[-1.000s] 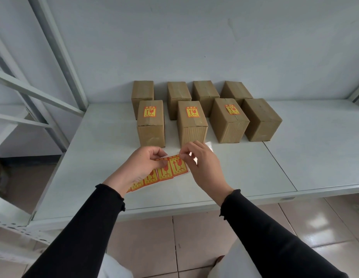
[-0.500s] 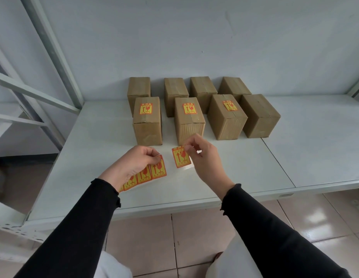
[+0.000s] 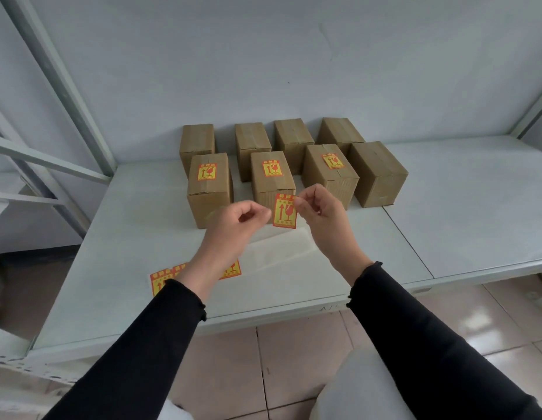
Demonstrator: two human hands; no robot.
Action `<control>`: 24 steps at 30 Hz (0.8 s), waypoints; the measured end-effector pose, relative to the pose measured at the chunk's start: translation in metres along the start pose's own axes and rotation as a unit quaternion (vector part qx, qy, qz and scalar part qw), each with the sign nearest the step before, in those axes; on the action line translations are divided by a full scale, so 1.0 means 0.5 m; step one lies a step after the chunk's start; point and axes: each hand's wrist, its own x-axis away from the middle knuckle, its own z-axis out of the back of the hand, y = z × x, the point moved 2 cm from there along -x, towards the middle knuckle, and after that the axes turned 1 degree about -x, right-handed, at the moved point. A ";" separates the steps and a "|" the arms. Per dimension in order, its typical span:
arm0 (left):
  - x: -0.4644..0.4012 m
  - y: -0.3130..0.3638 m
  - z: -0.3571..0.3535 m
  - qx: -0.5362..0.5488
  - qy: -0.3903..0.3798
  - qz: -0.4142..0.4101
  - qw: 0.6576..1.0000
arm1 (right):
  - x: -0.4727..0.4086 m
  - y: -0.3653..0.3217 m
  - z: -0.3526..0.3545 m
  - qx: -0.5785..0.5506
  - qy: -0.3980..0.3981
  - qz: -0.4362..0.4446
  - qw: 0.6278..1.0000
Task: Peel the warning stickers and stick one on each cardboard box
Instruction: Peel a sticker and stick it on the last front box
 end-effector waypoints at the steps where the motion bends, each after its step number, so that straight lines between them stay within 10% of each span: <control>1: -0.008 0.019 -0.013 0.011 0.003 -0.007 1.000 | -0.007 -0.004 0.017 -0.009 0.007 0.008 1.000; 24: -0.378 0.294 -0.354 0.086 -0.060 0.075 0.992 | -0.350 0.109 0.419 0.120 0.107 -0.037 0.986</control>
